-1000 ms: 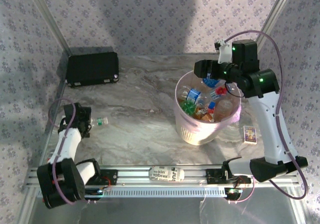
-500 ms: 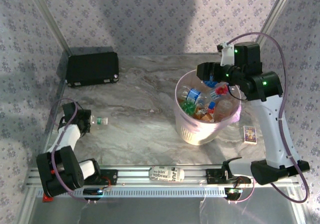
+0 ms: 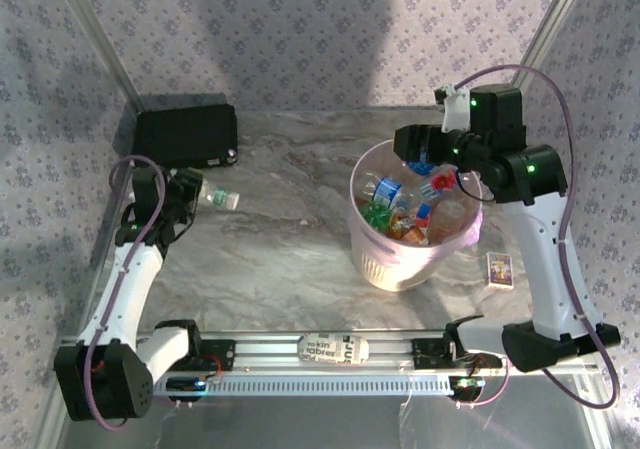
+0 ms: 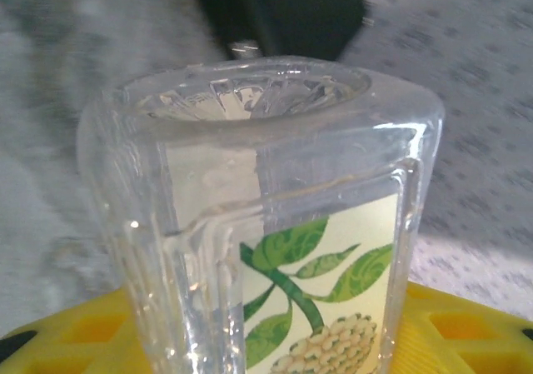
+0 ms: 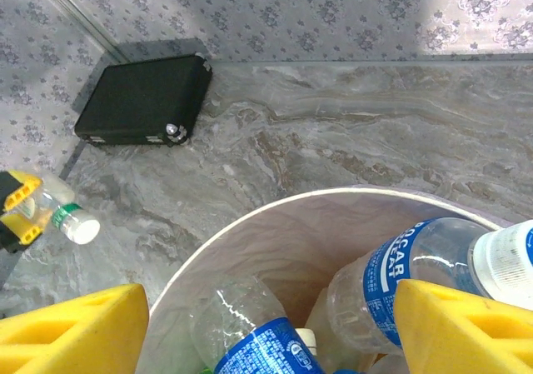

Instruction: Put the plastic bottles in the bin

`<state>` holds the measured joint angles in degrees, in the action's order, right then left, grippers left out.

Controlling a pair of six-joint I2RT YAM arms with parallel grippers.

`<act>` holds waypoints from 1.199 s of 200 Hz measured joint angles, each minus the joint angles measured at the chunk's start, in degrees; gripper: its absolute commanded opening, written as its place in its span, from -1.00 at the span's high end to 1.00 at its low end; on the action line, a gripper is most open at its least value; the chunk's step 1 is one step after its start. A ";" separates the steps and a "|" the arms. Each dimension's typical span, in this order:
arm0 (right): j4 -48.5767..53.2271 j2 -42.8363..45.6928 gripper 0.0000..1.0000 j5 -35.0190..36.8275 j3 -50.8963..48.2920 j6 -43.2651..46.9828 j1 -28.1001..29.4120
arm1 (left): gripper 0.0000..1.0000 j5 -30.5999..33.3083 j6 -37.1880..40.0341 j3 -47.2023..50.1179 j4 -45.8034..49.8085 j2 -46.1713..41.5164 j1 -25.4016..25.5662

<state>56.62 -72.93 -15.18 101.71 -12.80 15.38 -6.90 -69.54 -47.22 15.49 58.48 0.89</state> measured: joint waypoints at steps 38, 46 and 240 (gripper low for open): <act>-1.44 3.43 -0.54 -0.72 -3.43 -1.07 -1.36 | 0.27 0.09 5.22 -13.03 -0.70 4.46 8.98; -1.70 3.98 -0.53 -1.27 -4.17 -1.46 -2.23 | 0.27 0.09 6.60 -16.00 -1.01 5.88 11.15; -11.45 11.54 -0.54 -17.46 -15.32 -7.54 -18.40 | 0.36 -7.23 51.52 -56.46 -3.32 38.27 47.52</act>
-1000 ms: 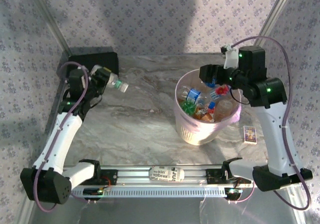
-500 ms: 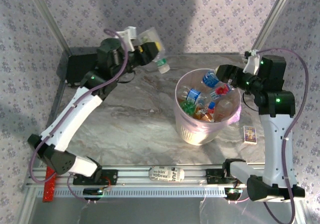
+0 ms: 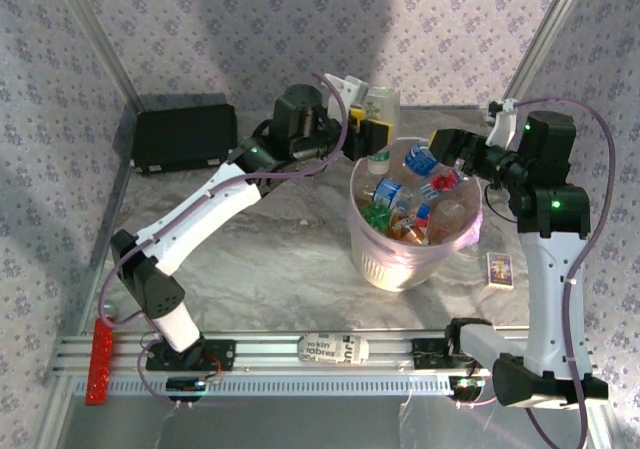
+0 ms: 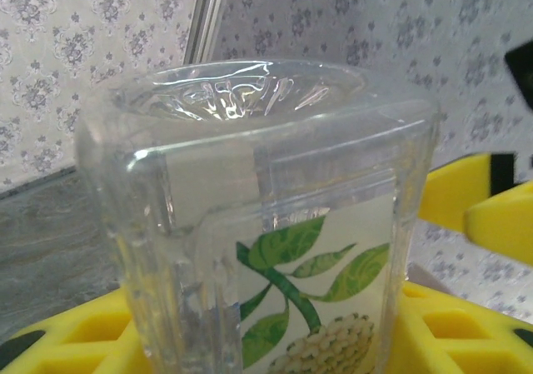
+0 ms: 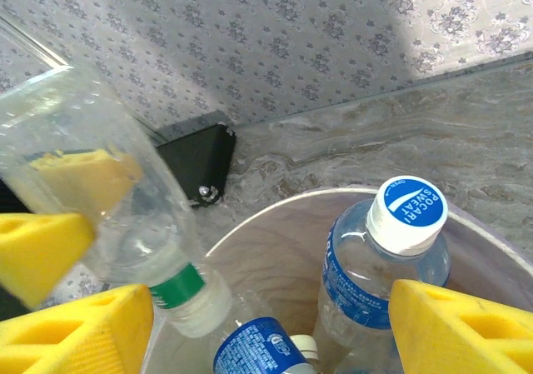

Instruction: Put the plastic bottles in the bin

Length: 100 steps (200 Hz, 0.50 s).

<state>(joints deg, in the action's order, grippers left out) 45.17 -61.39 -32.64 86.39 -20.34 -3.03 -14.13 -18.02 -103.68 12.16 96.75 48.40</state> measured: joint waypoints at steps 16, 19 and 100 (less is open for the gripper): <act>0.00 -0.04 -0.54 -0.63 0.00 0.02 -0.02 | 0.36 0.76 2.34 0.00 -0.20 0.92 0.87; 0.00 -0.09 -0.54 -0.76 0.00 0.02 -0.02 | 0.36 0.92 2.71 0.00 -0.35 1.11 0.92; 0.02 -1.18 -0.54 -2.82 0.24 0.22 -0.11 | 0.34 3.23 5.60 2.40 -8.59 4.55 1.51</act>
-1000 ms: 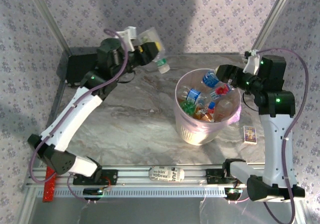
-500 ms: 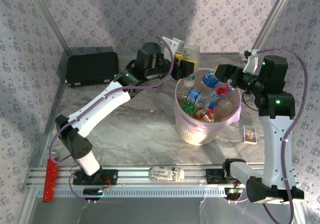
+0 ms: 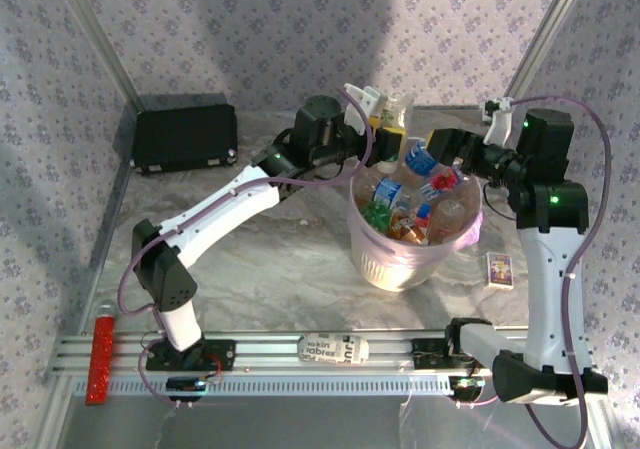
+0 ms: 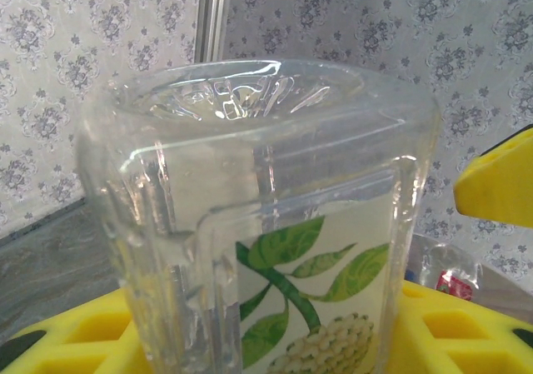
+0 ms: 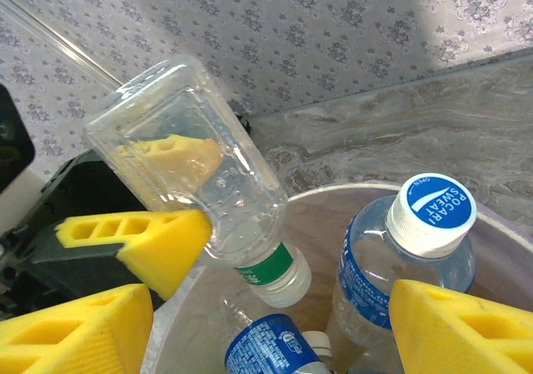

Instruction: Put the plastic bottles in the bin

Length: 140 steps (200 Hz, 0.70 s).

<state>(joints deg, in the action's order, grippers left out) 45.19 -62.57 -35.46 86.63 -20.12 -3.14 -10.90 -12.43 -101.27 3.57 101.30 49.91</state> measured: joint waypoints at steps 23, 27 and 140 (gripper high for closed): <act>-0.04 -0.42 -0.54 -0.31 0.35 -0.02 0.00 | 0.33 0.00 0.02 0.24 -0.94 1.14 0.04; -0.11 -0.50 -0.54 -0.39 0.44 -0.02 0.00 | 0.33 0.00 0.09 0.31 -1.03 1.31 0.07; 0.00 -11.65 -0.05 6.27 16.55 1.88 7.43 | -0.07 -0.48 3.69 4.70 -1.84 2.19 1.38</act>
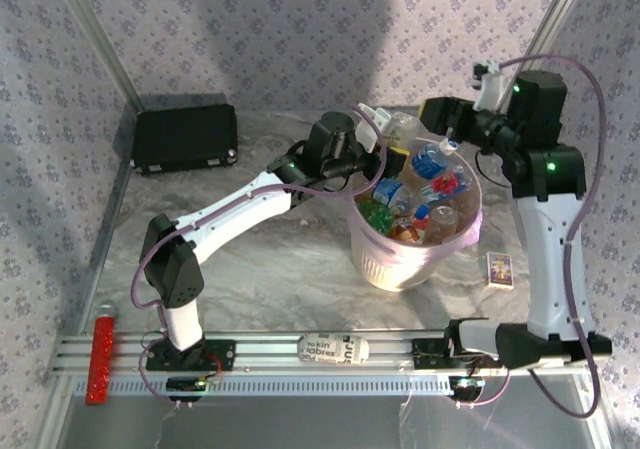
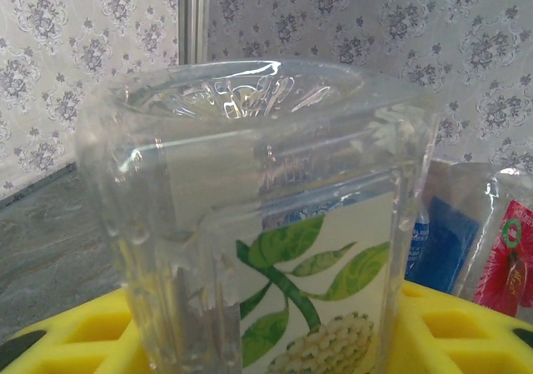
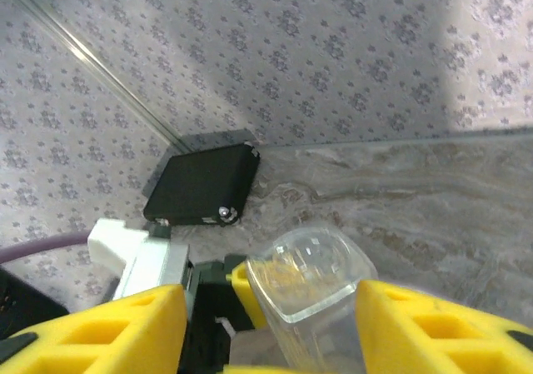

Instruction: Put the plastic bottles in the bin

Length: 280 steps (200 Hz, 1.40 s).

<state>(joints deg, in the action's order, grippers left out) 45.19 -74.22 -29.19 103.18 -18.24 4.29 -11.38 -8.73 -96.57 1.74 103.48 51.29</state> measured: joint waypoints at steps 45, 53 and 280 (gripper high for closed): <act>1.77 -7.30 0.24 6.47 4.07 2.38 4.57 | -0.53 -0.02 1.03 0.00 0.26 -0.04 0.00; 2.05 -7.65 0.25 7.50 3.65 2.58 4.85 | -0.63 0.00 1.20 0.00 0.50 -0.09 0.00; 2.82 1.79 0.33 6.91 -7.08 1.77 -7.80 | -0.97 5.03 -8.04 18.45 -2.01 -17.79 -6.29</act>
<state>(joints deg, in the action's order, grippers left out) 48.01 -72.42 -22.28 96.09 -16.47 -3.51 -6.35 -16.78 -78.13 -0.27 85.69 44.99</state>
